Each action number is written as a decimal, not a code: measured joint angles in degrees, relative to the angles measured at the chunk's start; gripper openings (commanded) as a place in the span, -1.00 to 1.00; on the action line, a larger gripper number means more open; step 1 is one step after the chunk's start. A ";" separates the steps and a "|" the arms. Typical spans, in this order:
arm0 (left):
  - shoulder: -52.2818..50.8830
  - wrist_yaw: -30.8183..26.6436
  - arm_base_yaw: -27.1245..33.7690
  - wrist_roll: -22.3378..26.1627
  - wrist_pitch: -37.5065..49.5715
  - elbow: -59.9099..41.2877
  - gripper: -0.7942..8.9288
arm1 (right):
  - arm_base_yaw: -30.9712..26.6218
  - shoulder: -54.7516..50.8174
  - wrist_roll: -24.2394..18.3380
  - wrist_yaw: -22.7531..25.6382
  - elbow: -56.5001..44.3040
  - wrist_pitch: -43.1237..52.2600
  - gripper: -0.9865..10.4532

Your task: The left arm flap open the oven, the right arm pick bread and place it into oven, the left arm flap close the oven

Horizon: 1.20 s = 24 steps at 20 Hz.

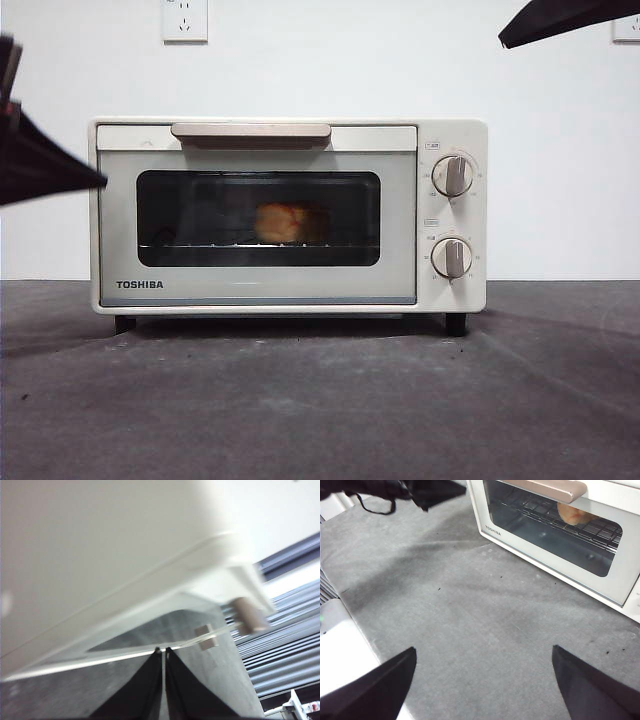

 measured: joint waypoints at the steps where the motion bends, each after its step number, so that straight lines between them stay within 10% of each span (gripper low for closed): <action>1: -2.40 -0.07 -0.39 0.02 -0.66 0.00 -0.80 | 0.00 0.00 0.00 0.04 0.00 0.00 -0.08; 6: -17.11 -5.25 -3.26 3.52 -14.32 0.76 -0.80 | 0.00 0.00 0.00 1.77 0.00 0.00 -0.08; 16: -40.72 -26.25 -11.67 27.87 -59.76 12.92 -0.80 | 0.00 0.00 0.00 3.26 0.00 1.84 -0.08; 24: -46.90 -28.28 -13.57 37.53 -78.84 18.08 -0.81 | 0.00 0.00 0.00 3.26 0.00 3.58 -0.08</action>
